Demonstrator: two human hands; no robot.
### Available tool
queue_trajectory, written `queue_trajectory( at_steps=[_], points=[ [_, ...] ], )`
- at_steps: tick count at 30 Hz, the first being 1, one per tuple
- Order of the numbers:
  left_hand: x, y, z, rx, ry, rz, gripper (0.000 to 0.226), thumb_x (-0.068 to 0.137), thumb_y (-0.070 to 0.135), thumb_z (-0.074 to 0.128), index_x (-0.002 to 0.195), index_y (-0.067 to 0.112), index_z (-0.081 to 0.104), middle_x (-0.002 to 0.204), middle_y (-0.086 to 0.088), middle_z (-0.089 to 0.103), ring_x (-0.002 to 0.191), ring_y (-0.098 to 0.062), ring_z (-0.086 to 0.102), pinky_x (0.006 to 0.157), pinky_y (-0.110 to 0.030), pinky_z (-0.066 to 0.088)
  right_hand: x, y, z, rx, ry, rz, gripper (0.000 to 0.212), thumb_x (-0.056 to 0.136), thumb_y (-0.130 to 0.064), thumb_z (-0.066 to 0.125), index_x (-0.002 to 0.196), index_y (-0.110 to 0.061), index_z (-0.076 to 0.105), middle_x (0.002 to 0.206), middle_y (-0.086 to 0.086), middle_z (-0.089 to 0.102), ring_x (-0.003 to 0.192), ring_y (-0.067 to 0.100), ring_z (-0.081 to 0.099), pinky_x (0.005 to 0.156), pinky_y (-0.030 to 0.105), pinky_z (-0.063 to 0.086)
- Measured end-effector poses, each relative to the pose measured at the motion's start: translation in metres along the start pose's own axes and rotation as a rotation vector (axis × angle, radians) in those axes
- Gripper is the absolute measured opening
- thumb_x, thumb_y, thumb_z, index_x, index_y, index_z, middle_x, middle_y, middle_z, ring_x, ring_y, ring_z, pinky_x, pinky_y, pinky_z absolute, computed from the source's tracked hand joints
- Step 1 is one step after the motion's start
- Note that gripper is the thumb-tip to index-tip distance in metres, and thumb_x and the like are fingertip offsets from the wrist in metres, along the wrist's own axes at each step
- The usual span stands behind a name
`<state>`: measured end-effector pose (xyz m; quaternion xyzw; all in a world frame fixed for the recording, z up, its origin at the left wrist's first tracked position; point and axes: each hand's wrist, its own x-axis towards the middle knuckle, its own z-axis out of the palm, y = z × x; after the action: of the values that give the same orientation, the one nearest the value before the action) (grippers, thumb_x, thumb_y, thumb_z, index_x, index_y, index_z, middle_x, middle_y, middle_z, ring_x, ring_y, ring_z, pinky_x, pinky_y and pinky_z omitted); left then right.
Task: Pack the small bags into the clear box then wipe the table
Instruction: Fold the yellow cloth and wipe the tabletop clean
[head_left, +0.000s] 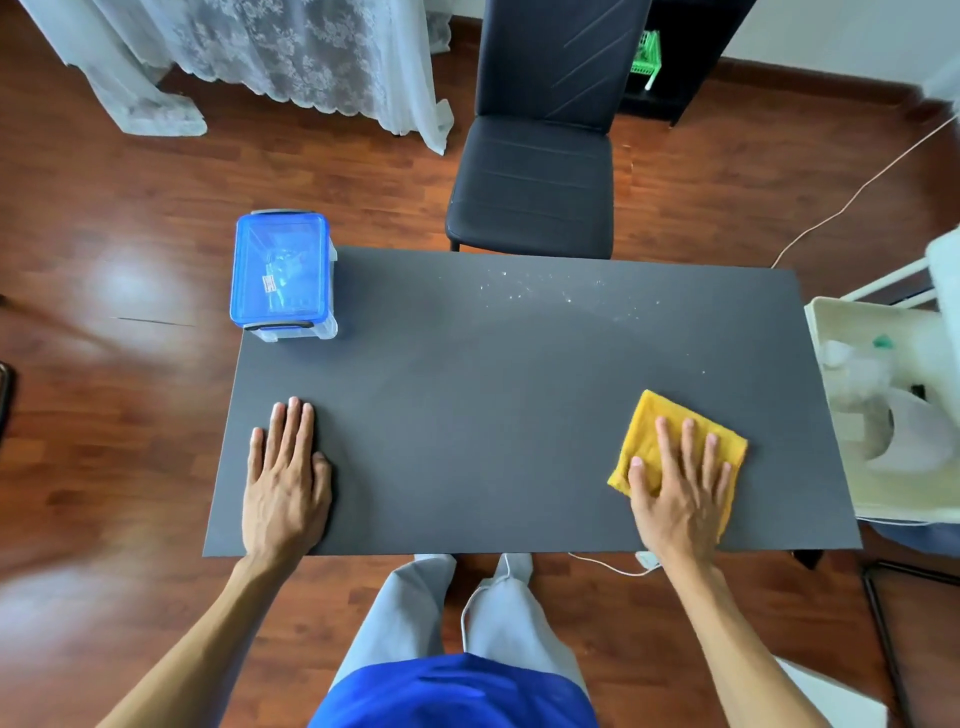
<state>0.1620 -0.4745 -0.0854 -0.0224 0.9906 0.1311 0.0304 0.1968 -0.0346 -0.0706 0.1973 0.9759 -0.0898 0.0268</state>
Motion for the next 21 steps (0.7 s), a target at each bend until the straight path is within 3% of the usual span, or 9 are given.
queue_trajectory(
  at_steps=[2, 4, 8, 10, 12, 14, 17, 19, 21],
  points=[
    [0.0, 0.003, 0.0, 0.004, 0.006, -0.023, 0.061, 0.094, 0.025, 0.022, 0.152, 0.005, 0.023, 0.162, -0.011, 0.02, 0.151, -0.022, 0.01, 0.123, -0.046, 0.009, 0.002, -0.021, 0.004, 0.018, 0.034, 0.09, 0.065, 0.095, -0.05, 0.036, 0.155, -0.025, 0.038, 0.164, 0.011, 0.032, 0.152, 0.04, 0.023, 0.119, 0.064, 0.018],
    [0.0, 0.011, 0.002, 0.001, 0.008, -0.08, 0.062, 0.094, 0.026, 0.022, 0.152, 0.004, 0.023, 0.162, -0.013, 0.02, 0.151, -0.025, 0.01, 0.123, -0.047, 0.009, -0.013, -0.062, 0.013, 0.05, 0.061, 0.042, 0.064, 0.094, -0.046, 0.044, 0.154, -0.026, 0.04, 0.164, 0.01, 0.033, 0.152, 0.04, 0.024, 0.12, 0.064, 0.017],
    [-0.006, 0.055, 0.011, -0.029, -0.017, 0.038, 0.062, 0.096, 0.029, 0.026, 0.152, 0.003, 0.023, 0.162, -0.015, 0.019, 0.151, -0.028, 0.008, 0.123, -0.046, 0.01, -0.075, -0.147, 0.045, 0.1, -0.039, -0.435, 0.066, 0.095, -0.049, 0.048, 0.157, -0.033, 0.032, 0.168, 0.002, 0.023, 0.156, 0.033, 0.012, 0.123, 0.061, 0.012],
    [-0.014, 0.067, 0.016, -0.048, -0.029, 0.12, 0.059, 0.098, 0.029, 0.026, 0.153, 0.005, 0.023, 0.162, -0.011, 0.018, 0.151, -0.024, 0.008, 0.123, -0.045, 0.011, -0.093, -0.146, 0.05, 0.061, -0.131, -0.658, 0.067, 0.097, -0.053, 0.044, 0.159, -0.039, 0.022, 0.17, -0.004, 0.014, 0.157, 0.028, 0.005, 0.123, 0.059, 0.013],
    [-0.018, 0.064, 0.016, -0.074, -0.015, 0.118, 0.057, 0.1, 0.029, 0.024, 0.152, 0.005, 0.025, 0.162, -0.009, 0.02, 0.151, -0.021, 0.009, 0.123, -0.044, 0.012, -0.081, -0.108, 0.045, 0.034, -0.143, -0.728, 0.065, 0.097, -0.055, 0.043, 0.158, -0.044, 0.022, 0.17, -0.007, 0.014, 0.157, 0.024, 0.007, 0.123, 0.057, 0.016],
    [-0.02, 0.058, 0.016, -0.067, -0.008, 0.121, 0.057, 0.1, 0.029, 0.023, 0.152, 0.005, 0.026, 0.161, -0.01, 0.021, 0.151, -0.021, 0.011, 0.122, -0.044, 0.013, -0.054, -0.049, 0.029, -0.011, -0.118, -0.592, 0.062, 0.098, -0.057, 0.042, 0.157, -0.043, 0.027, 0.169, -0.007, 0.018, 0.157, 0.023, 0.01, 0.122, 0.057, 0.019],
    [-0.019, 0.067, 0.019, -0.006, -0.019, 0.077, 0.059, 0.099, 0.032, 0.023, 0.152, 0.005, 0.025, 0.161, -0.012, 0.022, 0.151, -0.023, 0.011, 0.122, -0.047, 0.015, 0.008, 0.038, -0.006, -0.053, -0.08, -0.21, 0.064, 0.097, -0.059, 0.033, 0.156, -0.034, 0.035, 0.167, 0.002, 0.024, 0.154, 0.033, 0.019, 0.121, 0.061, 0.02],
    [-0.014, 0.08, 0.021, 0.022, -0.025, 0.011, 0.062, 0.099, 0.037, 0.022, 0.152, 0.005, 0.024, 0.162, -0.014, 0.02, 0.151, -0.027, 0.01, 0.122, -0.047, 0.014, 0.045, 0.057, -0.018, -0.055, -0.102, -0.056, 0.07, 0.094, -0.058, 0.028, 0.157, -0.028, 0.033, 0.167, 0.009, 0.024, 0.153, 0.04, 0.018, 0.12, 0.065, 0.017],
    [-0.003, 0.095, 0.025, 0.037, -0.03, -0.022, 0.065, 0.099, 0.043, 0.021, 0.153, 0.007, 0.022, 0.163, -0.014, 0.015, 0.151, -0.029, 0.006, 0.122, -0.047, 0.011, 0.069, 0.035, -0.014, -0.052, -0.085, -0.03, 0.072, 0.092, -0.054, 0.028, 0.159, -0.027, 0.029, 0.168, 0.012, 0.02, 0.153, 0.043, 0.013, 0.12, 0.066, 0.011]
  ],
)
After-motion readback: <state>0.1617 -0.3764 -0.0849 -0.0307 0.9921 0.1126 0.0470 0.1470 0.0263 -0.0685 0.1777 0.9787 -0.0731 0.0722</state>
